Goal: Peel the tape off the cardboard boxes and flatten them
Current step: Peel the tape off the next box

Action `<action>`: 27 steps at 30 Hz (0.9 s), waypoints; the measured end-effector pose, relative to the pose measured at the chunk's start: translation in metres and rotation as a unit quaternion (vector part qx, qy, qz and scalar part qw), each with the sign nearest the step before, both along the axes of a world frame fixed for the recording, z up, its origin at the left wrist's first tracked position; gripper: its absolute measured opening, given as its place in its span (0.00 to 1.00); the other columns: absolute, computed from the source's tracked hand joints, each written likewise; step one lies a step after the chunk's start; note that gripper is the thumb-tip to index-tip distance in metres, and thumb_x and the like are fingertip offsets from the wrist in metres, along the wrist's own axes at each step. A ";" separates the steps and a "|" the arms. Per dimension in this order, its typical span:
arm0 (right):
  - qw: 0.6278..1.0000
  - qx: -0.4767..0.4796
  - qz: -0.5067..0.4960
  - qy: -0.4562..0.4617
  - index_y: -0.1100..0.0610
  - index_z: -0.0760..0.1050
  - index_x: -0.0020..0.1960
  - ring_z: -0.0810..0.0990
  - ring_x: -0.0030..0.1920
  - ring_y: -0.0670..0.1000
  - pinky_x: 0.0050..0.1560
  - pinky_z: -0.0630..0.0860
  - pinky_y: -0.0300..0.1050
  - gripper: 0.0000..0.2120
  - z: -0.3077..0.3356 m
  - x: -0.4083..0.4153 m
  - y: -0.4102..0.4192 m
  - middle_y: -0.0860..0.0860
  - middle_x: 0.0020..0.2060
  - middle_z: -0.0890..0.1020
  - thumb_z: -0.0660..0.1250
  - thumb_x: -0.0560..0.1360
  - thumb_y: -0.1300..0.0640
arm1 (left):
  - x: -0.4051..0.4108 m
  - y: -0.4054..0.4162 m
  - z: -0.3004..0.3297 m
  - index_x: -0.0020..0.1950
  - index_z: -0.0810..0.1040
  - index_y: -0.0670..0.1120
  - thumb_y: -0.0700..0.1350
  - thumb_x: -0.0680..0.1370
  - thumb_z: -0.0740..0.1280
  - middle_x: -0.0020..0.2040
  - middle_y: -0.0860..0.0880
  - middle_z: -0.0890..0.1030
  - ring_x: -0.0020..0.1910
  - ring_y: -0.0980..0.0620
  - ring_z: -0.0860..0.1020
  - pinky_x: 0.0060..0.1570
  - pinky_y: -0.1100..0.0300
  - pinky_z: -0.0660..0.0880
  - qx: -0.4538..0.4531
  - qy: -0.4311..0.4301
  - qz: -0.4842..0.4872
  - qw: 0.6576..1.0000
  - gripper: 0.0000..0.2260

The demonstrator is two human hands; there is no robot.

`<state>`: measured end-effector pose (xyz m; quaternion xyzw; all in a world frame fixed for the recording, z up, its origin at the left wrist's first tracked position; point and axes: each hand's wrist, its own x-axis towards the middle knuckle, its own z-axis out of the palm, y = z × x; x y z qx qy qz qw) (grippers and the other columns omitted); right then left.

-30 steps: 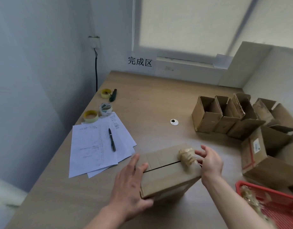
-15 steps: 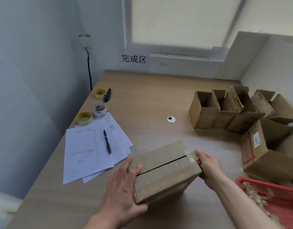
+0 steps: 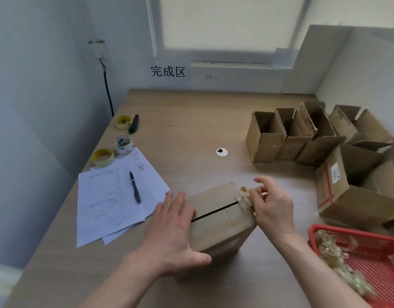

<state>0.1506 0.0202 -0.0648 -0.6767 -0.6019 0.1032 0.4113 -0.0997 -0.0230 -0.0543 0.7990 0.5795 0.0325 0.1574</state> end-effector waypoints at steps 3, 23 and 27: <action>0.999 -0.004 0.025 -0.026 0.57 0.76 0.36 0.76 0.38 0.55 0.38 0.66 0.47 0.17 -0.007 -0.006 -0.004 0.48 0.32 0.76 0.65 0.80 0.50 | 0.022 0.010 -0.004 0.69 0.61 0.55 0.73 0.59 0.66 0.78 0.50 0.49 0.77 0.45 0.50 0.75 0.49 0.47 0.020 0.031 -0.011 0.999 0.43; 0.696 -0.316 -0.190 0.616 0.56 0.81 0.49 0.77 0.26 0.48 0.21 0.71 0.38 0.04 -0.066 0.000 -0.010 0.51 0.32 0.84 0.69 0.78 0.56 | 0.010 0.004 -0.010 0.64 0.70 0.56 0.72 0.57 0.65 0.74 0.50 0.63 0.73 0.48 0.62 0.73 0.53 0.54 0.098 -0.017 0.011 0.995 0.39; 0.752 -0.356 -0.130 0.538 0.54 0.81 0.45 0.70 0.22 0.46 0.23 0.65 0.37 0.04 -0.058 -0.013 -0.010 0.49 0.27 0.78 0.68 0.77 0.58 | -0.002 0.000 -0.009 0.62 0.73 0.55 0.71 0.56 0.69 0.72 0.50 0.68 0.70 0.48 0.67 0.70 0.51 0.62 0.105 -0.045 0.028 0.993 0.38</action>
